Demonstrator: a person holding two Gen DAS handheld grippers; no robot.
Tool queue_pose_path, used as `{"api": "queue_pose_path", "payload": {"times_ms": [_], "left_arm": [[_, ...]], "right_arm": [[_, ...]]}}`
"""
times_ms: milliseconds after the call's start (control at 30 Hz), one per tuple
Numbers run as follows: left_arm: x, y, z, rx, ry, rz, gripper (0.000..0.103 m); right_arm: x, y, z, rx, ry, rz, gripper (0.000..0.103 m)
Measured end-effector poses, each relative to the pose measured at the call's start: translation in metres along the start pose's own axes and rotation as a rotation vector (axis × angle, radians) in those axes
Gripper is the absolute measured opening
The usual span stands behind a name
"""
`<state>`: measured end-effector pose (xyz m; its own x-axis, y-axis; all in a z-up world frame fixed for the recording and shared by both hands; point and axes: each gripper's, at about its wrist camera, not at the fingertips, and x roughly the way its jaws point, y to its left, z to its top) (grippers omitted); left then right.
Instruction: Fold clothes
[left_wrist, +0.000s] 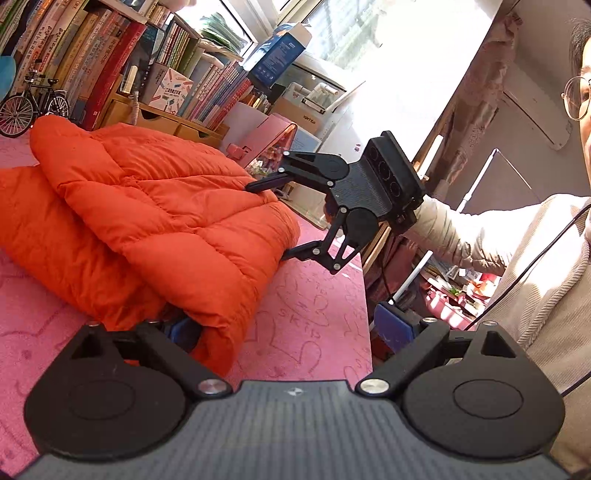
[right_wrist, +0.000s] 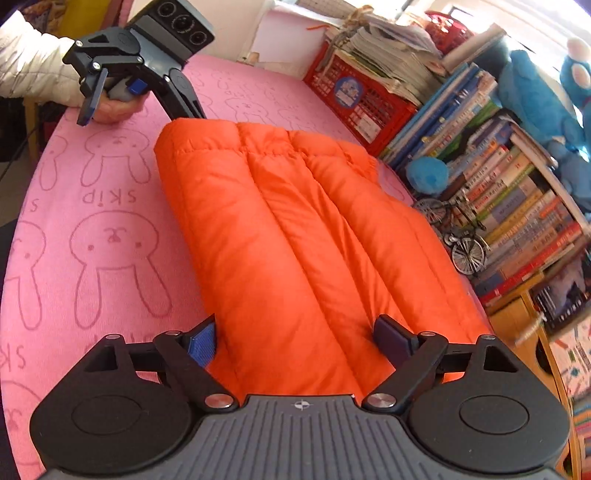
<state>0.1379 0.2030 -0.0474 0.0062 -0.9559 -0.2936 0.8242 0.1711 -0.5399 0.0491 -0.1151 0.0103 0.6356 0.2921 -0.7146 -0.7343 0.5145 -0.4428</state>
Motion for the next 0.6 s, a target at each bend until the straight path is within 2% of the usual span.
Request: {"api": "queue_pose_path", "payload": {"times_ms": [167,267,333,433,500,600], "left_arm": [[0.002,-0.005,-0.004,-0.034,0.025,0.160,0.097],[0.009,-0.021,-0.005,0.003,0.030,0.275,0.097],[0.016,-0.034,-0.005,0.043,0.031,0.343,0.101],[0.031,-0.051,-0.003,0.100,0.032,0.433,0.102],[0.039,-0.060,0.001,0.117,0.031,0.527,0.102],[0.037,-0.079,0.009,0.133,0.003,0.683,0.102]], "right_arm": [[-0.029,-0.007,-0.078,0.139,0.209,-0.142,0.090],[-0.047,-0.022,-0.123,0.284,0.314,-0.197,0.083],[-0.060,-0.024,-0.134,0.321,0.302,-0.194,0.083],[-0.071,-0.015,-0.133,0.270,0.219,-0.166,0.083],[-0.064,-0.010,-0.125,0.224,0.201,-0.167,0.083],[-0.051,-0.002,-0.119,0.142,0.216,-0.223,0.084]]}}
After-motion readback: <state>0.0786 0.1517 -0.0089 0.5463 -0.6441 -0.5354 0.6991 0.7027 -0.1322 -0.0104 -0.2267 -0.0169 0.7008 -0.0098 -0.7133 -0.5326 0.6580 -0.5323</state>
